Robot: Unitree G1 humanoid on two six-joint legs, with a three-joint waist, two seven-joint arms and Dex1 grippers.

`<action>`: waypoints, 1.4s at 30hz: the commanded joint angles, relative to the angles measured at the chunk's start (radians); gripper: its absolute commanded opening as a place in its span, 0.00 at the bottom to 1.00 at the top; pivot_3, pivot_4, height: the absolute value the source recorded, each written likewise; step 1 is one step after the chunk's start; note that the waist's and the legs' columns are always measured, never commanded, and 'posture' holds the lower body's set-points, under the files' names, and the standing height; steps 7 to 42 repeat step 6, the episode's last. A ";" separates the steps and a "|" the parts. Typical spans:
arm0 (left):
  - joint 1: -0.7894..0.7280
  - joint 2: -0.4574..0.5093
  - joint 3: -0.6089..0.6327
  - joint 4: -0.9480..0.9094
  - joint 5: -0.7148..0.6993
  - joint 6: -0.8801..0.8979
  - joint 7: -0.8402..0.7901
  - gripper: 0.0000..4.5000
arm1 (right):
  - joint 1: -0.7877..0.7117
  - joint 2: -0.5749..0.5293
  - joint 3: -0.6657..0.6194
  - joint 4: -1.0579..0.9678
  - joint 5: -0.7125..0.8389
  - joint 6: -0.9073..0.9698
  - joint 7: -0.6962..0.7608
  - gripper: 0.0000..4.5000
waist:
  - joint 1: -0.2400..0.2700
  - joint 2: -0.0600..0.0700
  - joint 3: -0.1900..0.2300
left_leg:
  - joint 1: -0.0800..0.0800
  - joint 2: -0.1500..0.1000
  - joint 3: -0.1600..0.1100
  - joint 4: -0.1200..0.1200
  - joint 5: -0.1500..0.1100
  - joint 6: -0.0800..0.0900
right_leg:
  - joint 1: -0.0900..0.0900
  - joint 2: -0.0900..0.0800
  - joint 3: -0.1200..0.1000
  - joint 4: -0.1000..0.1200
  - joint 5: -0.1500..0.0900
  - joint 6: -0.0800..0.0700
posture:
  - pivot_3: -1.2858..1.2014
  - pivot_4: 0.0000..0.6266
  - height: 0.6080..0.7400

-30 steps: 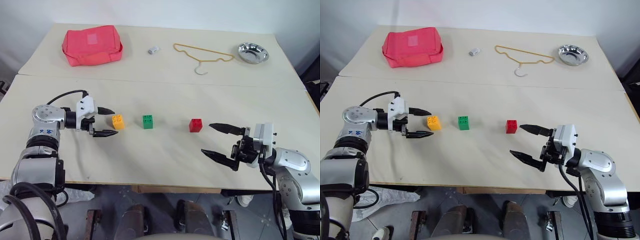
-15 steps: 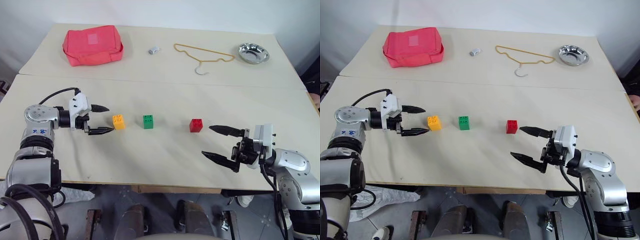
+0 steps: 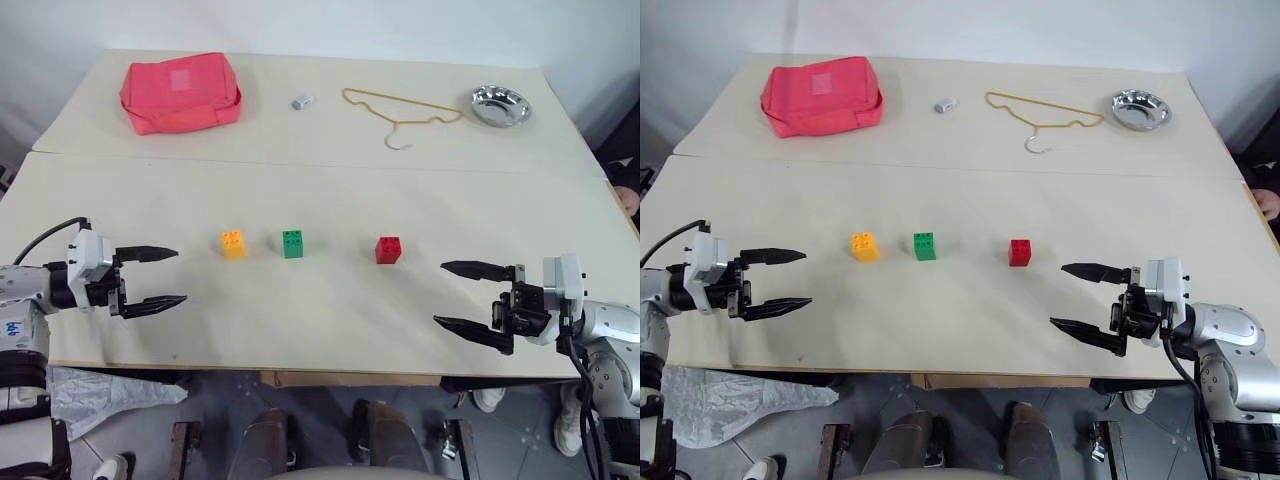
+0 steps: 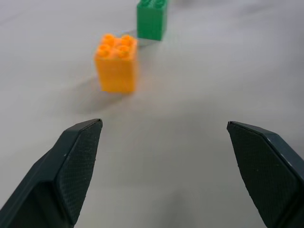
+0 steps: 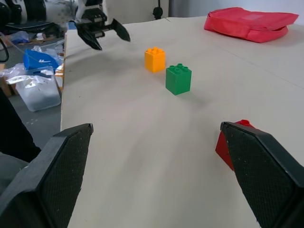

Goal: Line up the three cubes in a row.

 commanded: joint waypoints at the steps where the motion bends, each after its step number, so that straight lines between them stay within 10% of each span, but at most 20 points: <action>1: 0.077 0.018 0.065 -0.121 -0.031 0.031 0.059 1.00 | -0.006 -0.010 -0.039 0.025 0.013 -0.032 0.029 1.00 | 0.004 0.000 0.000 | 0.000 0.000 0.000 0.000 0.000 0.000 | 0.000 -0.001 0.000 0.000 0.000 0.000 | 0.52 0.24 1.00; 42: 0.108 -0.025 0.062 -0.180 -0.014 0.023 0.150 1.00 | -0.014 0.013 -0.023 0.057 -0.004 -0.056 0.020 1.00 | 0.005 0.001 0.000 | 0.000 -0.001 0.000 -0.001 0.000 0.000 | 0.000 -0.001 0.000 0.000 0.000 0.000 | 0.52 0.24 1.00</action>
